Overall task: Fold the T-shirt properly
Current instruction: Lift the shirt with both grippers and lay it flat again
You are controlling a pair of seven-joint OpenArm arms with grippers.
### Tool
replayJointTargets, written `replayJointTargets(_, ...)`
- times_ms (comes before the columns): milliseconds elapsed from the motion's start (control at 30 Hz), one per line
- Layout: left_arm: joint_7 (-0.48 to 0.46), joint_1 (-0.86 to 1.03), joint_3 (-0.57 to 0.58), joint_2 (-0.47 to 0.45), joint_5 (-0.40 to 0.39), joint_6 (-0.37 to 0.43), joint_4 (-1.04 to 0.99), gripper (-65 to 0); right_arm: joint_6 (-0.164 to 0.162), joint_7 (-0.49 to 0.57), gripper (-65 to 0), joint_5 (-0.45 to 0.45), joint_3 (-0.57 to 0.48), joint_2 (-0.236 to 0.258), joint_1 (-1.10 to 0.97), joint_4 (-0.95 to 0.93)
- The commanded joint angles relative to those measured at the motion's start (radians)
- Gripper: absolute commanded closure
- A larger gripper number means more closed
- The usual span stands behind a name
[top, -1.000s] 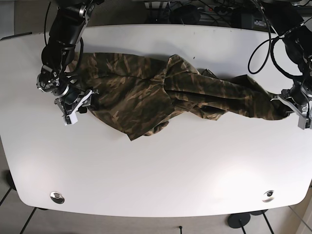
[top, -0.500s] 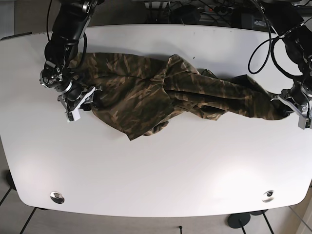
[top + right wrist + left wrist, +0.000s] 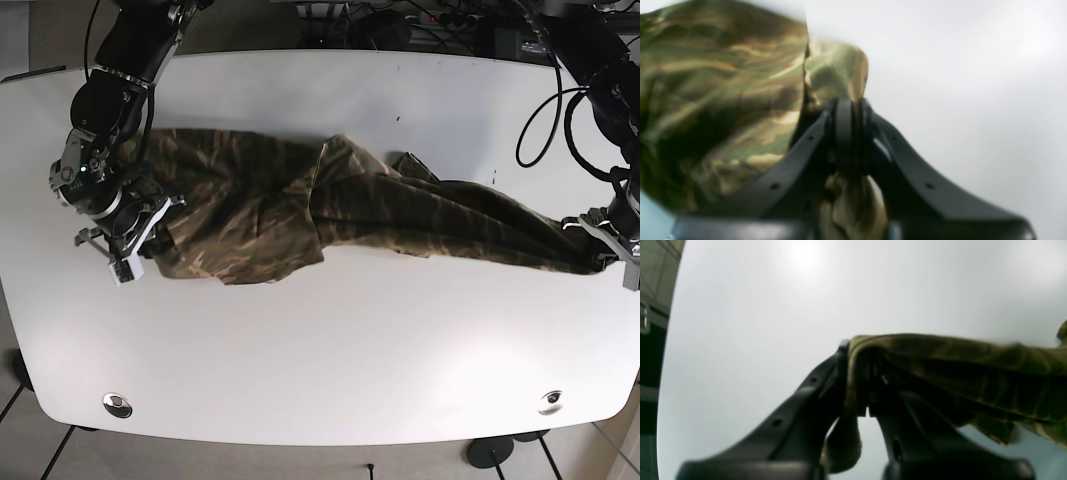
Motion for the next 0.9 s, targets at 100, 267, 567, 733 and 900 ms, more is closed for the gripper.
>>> replayJointTargets(100,-0.027,-0.144,0.078,-0.026,0.001,0.004,0.012,0.0,-0.002,-0.068,-1.7,0.015,0.004,0.051,0.166,0.062)
replayJointTargets(267,-0.027,-0.396,0.212,-0.028,0.077,0.006,-0.045,0.0,-0.002,-0.167,-1.7,0.012,-0.002,0.120,0.469,0.036)
replayJointTargets(567,-0.026,-0.756,0.279,-0.028,0.143,0.003,-0.254,0.0,-0.002,-0.219,-1.7,0.015,-0.002,0.216,0.865,-0.121)
replayJointTargets(733,-0.027,-0.699,0.273,-0.026,0.142,0.003,-0.268,0.0,-0.002,-0.211,-1.7,0.016,0.001,0.212,0.789,-0.145)
replayJointTargets(900,-0.030,-0.702,0.278,-0.023,0.142,0.004,-0.277,0.0,-0.002,-0.125,-1.7,0.007,-0.005,0.207,0.799,-0.268)
